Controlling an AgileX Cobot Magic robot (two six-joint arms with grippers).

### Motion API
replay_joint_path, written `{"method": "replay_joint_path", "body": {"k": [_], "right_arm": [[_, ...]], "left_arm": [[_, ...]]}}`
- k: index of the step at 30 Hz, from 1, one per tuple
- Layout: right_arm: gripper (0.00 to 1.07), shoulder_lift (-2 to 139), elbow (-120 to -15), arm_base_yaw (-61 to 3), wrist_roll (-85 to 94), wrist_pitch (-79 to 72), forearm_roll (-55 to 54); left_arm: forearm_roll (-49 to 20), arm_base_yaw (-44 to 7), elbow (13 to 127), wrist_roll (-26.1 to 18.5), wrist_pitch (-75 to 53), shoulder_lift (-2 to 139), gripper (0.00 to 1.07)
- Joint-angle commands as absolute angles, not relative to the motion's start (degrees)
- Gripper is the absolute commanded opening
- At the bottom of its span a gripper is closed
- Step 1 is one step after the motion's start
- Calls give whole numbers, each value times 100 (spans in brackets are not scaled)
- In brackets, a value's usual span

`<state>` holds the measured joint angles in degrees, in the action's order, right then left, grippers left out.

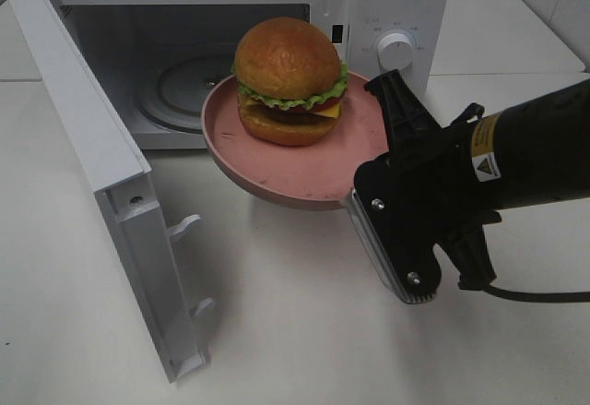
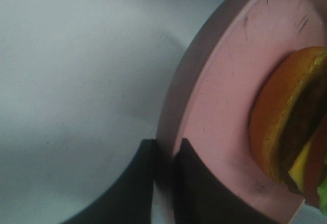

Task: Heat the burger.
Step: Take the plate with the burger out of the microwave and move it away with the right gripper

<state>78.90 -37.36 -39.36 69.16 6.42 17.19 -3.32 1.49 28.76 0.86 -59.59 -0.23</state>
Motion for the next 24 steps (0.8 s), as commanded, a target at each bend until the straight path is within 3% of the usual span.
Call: {"method": "replay_joint_path", "body": {"k": [1,24], "right_arm": [[0,7592,-3713,-3936,6893,413,1776],[0,5455,-2653,-3936,6778,2086,1793]], "left_arm": [[-338,155,2859,115,-5936,-143,98],[-338,155,2859,115,-5936,-143,98]]}}
